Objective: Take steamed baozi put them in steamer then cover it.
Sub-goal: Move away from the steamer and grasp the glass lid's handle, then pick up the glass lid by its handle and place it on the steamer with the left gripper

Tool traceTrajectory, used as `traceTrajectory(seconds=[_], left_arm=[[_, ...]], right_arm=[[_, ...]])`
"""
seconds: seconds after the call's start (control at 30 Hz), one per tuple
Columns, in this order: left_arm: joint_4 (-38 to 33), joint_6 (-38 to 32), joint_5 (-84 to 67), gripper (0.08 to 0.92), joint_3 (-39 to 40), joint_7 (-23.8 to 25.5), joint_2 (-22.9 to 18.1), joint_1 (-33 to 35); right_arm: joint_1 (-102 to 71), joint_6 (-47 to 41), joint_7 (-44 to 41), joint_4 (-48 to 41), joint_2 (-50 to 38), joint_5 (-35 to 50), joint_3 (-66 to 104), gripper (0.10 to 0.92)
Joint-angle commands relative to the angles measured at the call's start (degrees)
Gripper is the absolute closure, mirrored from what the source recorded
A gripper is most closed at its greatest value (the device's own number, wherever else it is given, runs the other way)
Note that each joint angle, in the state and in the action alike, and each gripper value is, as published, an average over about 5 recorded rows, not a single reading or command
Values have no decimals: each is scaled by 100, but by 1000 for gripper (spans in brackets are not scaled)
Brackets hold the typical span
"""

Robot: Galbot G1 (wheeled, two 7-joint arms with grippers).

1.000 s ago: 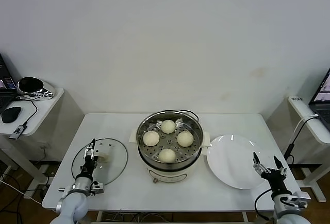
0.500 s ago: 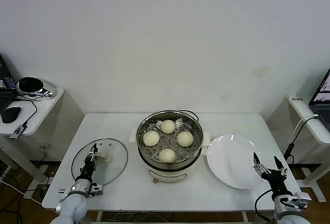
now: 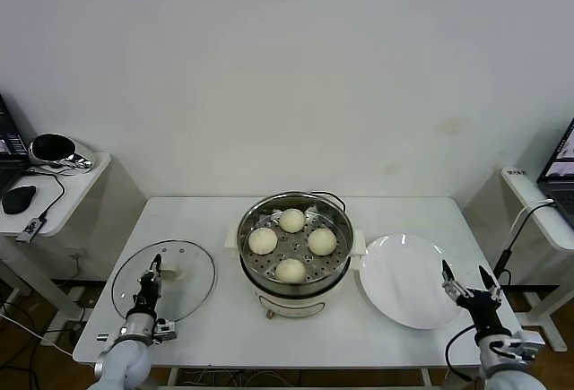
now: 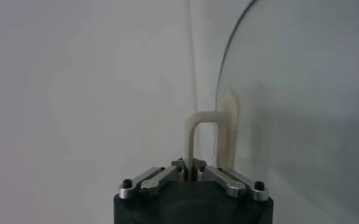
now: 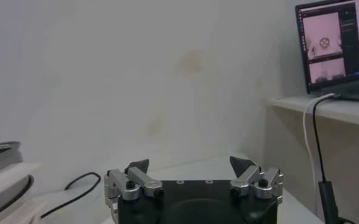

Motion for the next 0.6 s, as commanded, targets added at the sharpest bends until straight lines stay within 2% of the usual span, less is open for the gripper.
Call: traceTrajectory(seconds=[0.03,0.13,0.27,0.43,0.6], left_arm=[[-1686,2182,-300,864,167,276,129,600],[-2073,2973,91,864,249,366,120,677],[-2717,3498,560,864,110,968,-69,634],[-3628,3654,894,864,-104,1971,-343,626],[-4205,3656,1246,864,-73,2623,-459,574]], right_arm=[[130,-29,4,11,-6,-29,-53,203],[208,-30,4,-18,6,-53,-101,203],[283,-33,7,-69,17,-113,-146,203],[321,-80,25,-107,-1,-133,-160,203],[370,-162,58,-154,-7,-161,-179,203]])
